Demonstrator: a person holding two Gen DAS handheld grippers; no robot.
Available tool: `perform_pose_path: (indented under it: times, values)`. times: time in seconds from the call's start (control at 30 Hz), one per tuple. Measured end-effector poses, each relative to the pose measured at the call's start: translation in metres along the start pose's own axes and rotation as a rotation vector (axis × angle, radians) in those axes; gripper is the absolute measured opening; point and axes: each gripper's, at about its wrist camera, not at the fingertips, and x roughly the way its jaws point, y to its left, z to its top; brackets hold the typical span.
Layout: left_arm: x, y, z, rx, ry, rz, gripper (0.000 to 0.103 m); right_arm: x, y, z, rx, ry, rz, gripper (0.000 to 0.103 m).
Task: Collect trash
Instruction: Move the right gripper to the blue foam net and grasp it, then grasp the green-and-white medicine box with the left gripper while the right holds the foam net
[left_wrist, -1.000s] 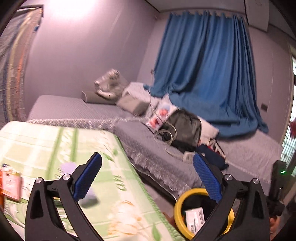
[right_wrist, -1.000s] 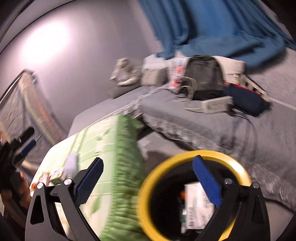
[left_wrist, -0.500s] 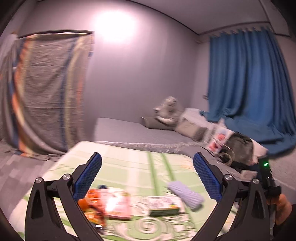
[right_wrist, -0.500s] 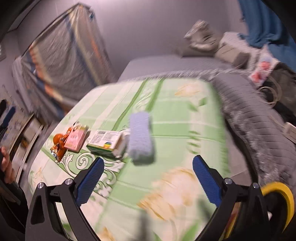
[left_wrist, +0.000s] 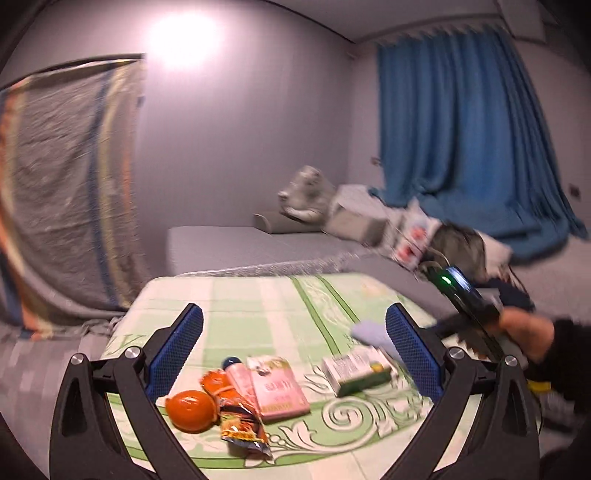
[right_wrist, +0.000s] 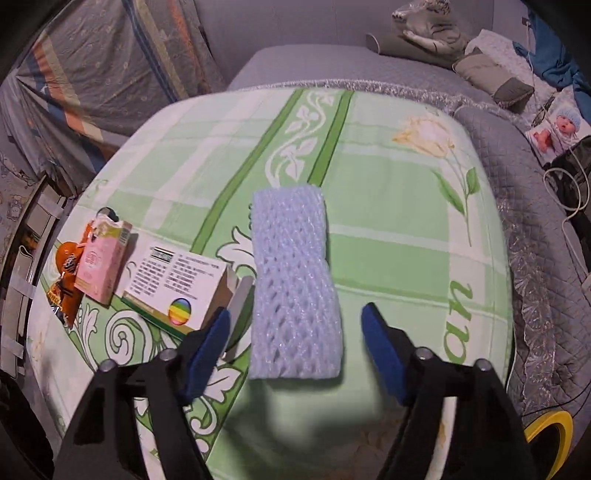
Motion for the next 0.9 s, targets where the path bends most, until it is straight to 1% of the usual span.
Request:
perform_pose_path:
  times: [0.07,0.1,0.2,0.3,0.33,0.43,0.5,0.53,0.6,0.67,0.83,0.9]
  values:
    - [-0.002,-0.01,-0.003,0.052,-0.009,-0.045,0.095,0.007,0.0,-0.001,0.0,0.018,-0.01,0.057]
    - [-0.002,-0.017,-0.004,0.086,-0.02,-0.066,0.095,0.009,0.001,-0.001,-0.002,0.024,-0.012,0.051]
    - [0.001,-0.031,-0.003,0.157,-0.023,-0.12,0.095,0.011,0.003,-0.002,-0.009,0.024,-0.015,0.023]
    - [0.007,-0.042,-0.003,0.203,-0.006,-0.231,0.095,0.008,0.004,-0.003,-0.021,0.015,-0.018,0.022]
    - [0.013,-0.045,-0.003,0.225,0.006,-0.285,0.095,0.006,0.003,-0.004,-0.017,0.013,-0.008,0.022]
    - [0.033,-0.053,-0.002,0.269,0.075,-0.429,0.095,-0.007,-0.005,-0.008,0.031,-0.004,0.06,0.022]
    - [0.053,-0.063,-0.003,0.337,0.145,-0.521,0.095,-0.02,-0.01,-0.013,0.051,-0.027,0.086,0.022]
    - [0.061,-0.067,-0.006,0.361,0.167,-0.541,0.095,-0.03,-0.013,-0.017,0.058,-0.04,0.111,0.022]
    - [0.089,-0.075,-0.013,0.395,0.255,-0.57,0.095,-0.047,-0.016,-0.026,0.071,-0.065,0.141,0.022]
    - [0.113,-0.082,-0.022,0.426,0.323,-0.597,0.095,-0.064,-0.018,-0.035,0.068,-0.088,0.158,0.022]
    - [0.171,-0.093,-0.041,0.508,0.438,-0.585,0.095,-0.102,-0.023,-0.061,0.069,-0.141,0.183,0.023]
    - [0.189,-0.094,-0.045,0.535,0.463,-0.593,0.095,-0.112,-0.024,-0.07,0.07,-0.152,0.195,0.023]
